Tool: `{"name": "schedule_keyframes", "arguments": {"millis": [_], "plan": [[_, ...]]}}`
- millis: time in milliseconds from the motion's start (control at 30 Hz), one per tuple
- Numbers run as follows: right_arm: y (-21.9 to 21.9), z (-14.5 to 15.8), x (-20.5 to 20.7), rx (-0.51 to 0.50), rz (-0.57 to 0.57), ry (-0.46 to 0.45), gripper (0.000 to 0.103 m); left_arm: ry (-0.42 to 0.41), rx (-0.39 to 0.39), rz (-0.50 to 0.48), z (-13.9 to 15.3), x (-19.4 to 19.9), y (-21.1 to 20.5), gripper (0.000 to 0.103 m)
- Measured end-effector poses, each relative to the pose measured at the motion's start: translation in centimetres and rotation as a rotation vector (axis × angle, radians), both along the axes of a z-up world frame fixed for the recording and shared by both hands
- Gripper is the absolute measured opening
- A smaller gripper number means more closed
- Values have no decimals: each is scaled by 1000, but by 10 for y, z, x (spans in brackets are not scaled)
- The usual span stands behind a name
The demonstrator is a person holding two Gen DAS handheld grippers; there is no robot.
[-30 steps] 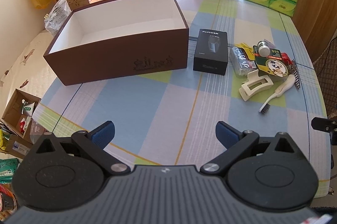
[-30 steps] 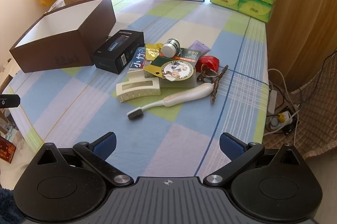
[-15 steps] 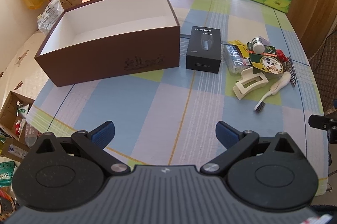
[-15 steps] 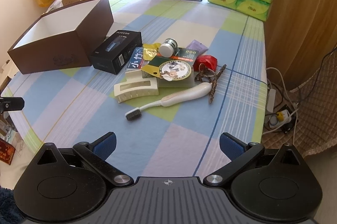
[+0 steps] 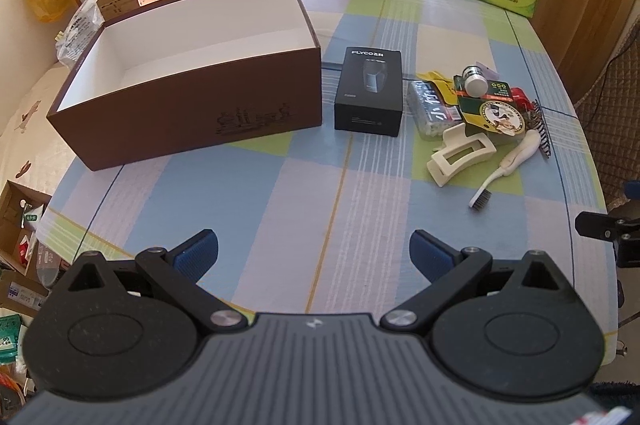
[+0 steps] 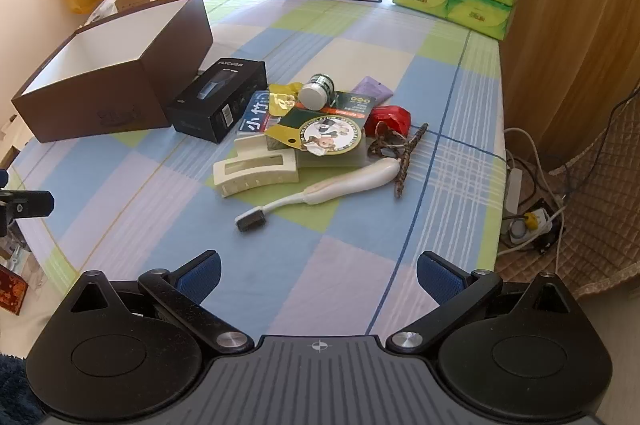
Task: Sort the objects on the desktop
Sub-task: 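Move the left tool toward the cream hair claw clip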
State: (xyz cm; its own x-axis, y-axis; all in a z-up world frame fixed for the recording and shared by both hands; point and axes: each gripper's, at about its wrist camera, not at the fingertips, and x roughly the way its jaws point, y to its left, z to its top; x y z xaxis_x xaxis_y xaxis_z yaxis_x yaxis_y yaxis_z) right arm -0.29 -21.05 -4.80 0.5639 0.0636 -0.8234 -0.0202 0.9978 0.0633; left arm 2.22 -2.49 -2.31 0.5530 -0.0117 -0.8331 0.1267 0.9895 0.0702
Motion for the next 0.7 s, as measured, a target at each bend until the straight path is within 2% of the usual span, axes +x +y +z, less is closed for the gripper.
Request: {"name": "schedule_keyframes", "arguments": {"millis": [367,700], "plan": [[-12,-8,7,-4,-37,19,101,10,-5,-48,-7,12,-13,101],[-29,-18,9,14,-93,20,101,24,-37,-166,-21,35,-38,101]]}}
